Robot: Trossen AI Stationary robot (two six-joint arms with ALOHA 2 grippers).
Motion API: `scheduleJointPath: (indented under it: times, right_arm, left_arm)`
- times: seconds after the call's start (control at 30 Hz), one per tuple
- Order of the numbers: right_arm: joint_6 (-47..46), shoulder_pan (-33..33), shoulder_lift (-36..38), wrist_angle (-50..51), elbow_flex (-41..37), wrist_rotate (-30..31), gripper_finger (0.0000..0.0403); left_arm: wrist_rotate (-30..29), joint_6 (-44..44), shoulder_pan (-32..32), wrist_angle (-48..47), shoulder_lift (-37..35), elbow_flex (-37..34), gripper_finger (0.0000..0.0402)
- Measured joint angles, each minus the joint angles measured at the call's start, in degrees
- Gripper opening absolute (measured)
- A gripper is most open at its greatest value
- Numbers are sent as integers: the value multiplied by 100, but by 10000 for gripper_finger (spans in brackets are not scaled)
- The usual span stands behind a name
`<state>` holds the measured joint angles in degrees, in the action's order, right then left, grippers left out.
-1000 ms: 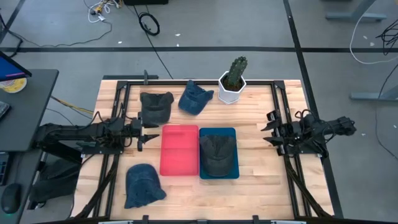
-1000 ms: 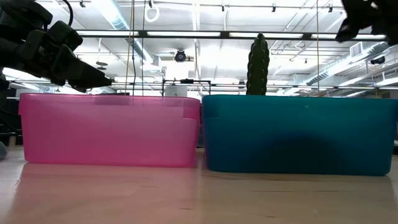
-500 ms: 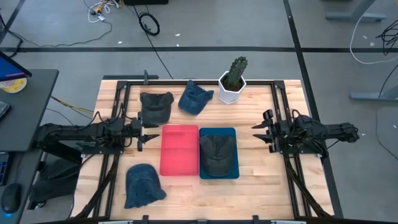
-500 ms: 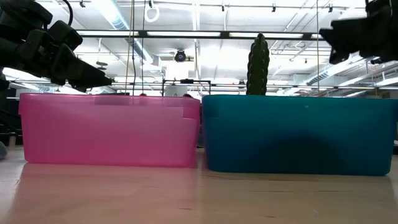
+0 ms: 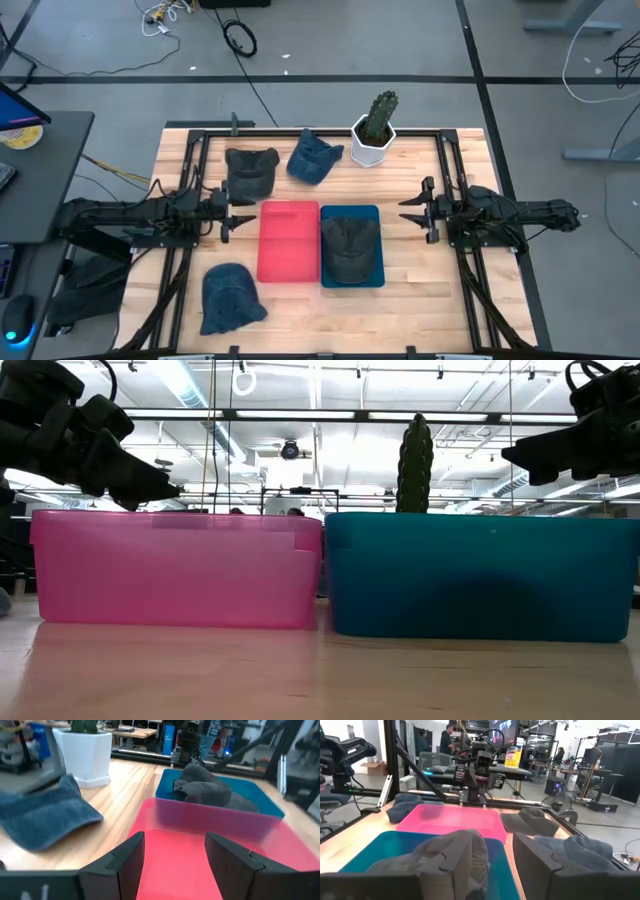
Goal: Pick & Place hat
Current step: Put the black cap into the blue bin
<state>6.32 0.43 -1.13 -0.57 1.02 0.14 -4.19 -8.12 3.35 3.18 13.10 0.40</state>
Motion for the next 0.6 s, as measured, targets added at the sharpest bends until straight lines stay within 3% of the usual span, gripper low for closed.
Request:
scheduleJointPath:
  times: [0.2,0.47,0.6]
  right_arm:
    - [16,2,0,0,0,2,148]
    - [16,2,0,1,0,2,148]
    - [16,2,0,1,0,2,148]
  left_arm:
    - [-4,-952,0,175,2,2,213]
    - [-16,-1842,0,1535,0,1,213]
    - [-766,-1078,2,2024,-3,79,213]
